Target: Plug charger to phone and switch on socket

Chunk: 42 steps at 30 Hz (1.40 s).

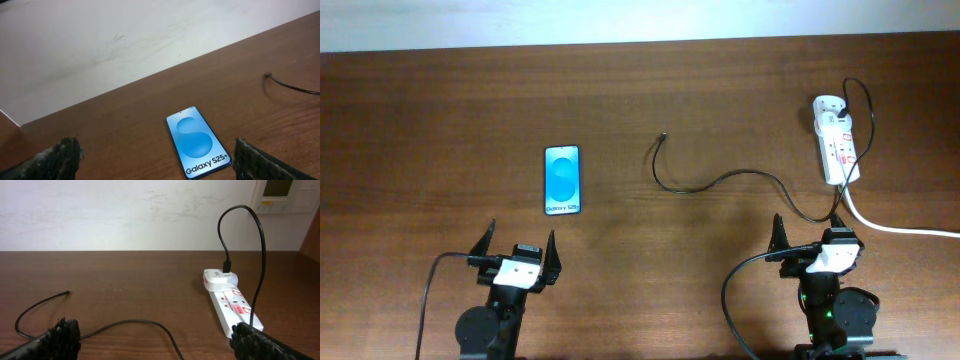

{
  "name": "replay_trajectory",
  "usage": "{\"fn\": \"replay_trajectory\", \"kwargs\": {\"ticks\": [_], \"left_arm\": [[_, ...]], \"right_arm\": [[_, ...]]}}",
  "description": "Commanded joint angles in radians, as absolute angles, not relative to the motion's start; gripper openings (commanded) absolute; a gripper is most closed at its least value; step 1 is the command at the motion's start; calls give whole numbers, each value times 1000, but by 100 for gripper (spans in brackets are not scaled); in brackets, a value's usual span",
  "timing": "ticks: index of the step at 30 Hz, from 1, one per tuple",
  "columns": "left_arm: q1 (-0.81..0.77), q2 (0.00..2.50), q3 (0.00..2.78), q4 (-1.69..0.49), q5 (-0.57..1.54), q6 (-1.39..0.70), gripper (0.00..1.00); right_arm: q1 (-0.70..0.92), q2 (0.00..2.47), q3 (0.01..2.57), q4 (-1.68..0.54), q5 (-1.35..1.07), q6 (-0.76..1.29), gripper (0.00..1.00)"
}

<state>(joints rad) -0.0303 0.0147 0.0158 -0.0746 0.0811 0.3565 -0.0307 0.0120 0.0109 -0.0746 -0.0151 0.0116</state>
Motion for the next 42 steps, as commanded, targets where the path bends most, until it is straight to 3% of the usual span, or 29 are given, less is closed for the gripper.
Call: {"fn": "replay_trajectory", "kwargs": {"ticks": [1, 37, 42], "left_arm": [[-23, 8, 9, -73, 88, 368, 99], [-23, 8, 9, -75, 67, 368, 100], [-23, 178, 88, 36, 64, 171, 100]], "right_arm": [[-23, 9, 6, -79, -10, 15, 98], [-23, 9, 6, -79, -10, 15, 99], [-23, 9, 6, -80, -10, 15, 99]]}}
